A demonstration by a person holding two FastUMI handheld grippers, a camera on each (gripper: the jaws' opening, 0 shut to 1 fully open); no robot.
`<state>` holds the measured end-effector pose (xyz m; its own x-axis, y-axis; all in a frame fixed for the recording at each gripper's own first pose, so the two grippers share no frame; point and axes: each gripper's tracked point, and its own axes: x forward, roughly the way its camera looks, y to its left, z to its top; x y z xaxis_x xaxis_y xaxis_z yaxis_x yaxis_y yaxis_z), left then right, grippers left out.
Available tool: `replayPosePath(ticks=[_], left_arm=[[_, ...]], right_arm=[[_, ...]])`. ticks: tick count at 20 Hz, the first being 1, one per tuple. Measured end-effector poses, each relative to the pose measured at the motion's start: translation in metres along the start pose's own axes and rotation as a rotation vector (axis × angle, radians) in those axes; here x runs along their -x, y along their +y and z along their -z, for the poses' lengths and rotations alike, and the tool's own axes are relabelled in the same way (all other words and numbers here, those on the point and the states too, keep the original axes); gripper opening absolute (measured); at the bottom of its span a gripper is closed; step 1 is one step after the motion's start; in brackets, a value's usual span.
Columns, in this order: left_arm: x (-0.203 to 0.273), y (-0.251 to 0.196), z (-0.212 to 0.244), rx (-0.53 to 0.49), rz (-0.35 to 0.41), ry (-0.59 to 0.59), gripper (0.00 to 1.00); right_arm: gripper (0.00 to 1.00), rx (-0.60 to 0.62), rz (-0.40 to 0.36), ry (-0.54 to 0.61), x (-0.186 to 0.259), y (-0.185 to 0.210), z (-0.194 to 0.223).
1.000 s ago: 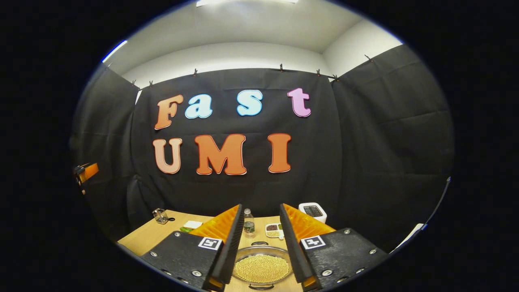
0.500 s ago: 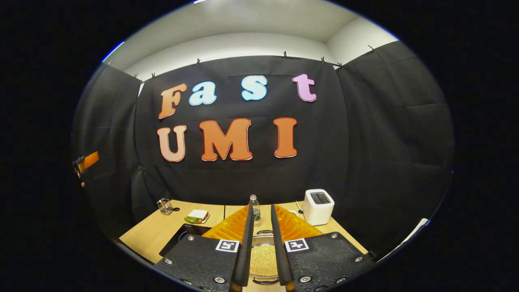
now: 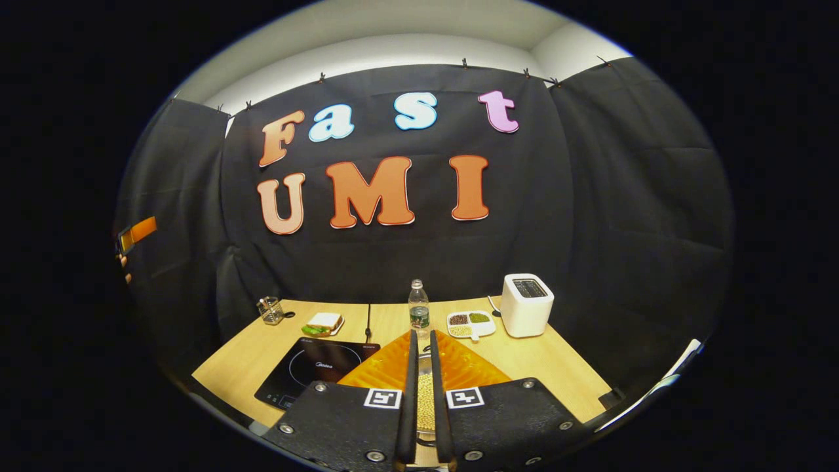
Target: First push the handle of the pot to place it horizontally, then grasp the pot with both hands and set it on the induction cooktop.
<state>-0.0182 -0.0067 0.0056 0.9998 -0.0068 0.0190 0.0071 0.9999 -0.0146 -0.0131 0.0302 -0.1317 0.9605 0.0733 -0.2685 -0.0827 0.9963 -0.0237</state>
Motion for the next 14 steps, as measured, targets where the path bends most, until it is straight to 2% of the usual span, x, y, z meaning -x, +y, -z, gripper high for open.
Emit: replayPosePath(ticks=[4, 5, 6, 14], left_arm=[[-0.001, -0.003, 0.0, -0.013, 0.001, -0.005, 0.98], [-0.001, -0.004, 0.0, -0.014, 0.003, -0.005, 0.98], [-0.001, -0.006, -0.001, -0.016, 0.006, -0.005, 0.98], [-0.004, -0.013, 0.011, -0.027, 0.019, 0.015, 0.98]], right_arm=[[0.11, -0.002, -0.02, 0.075, -0.007, 0.007, 0.039], [0.02, -0.019, -0.015, 0.093, -0.009, 0.005, 0.047], [0.0, -0.03, -0.022, 0.112, -0.011, 0.006, 0.058], [0.0, -0.028, -0.017, 0.272, -0.022, 0.006, 0.142]])
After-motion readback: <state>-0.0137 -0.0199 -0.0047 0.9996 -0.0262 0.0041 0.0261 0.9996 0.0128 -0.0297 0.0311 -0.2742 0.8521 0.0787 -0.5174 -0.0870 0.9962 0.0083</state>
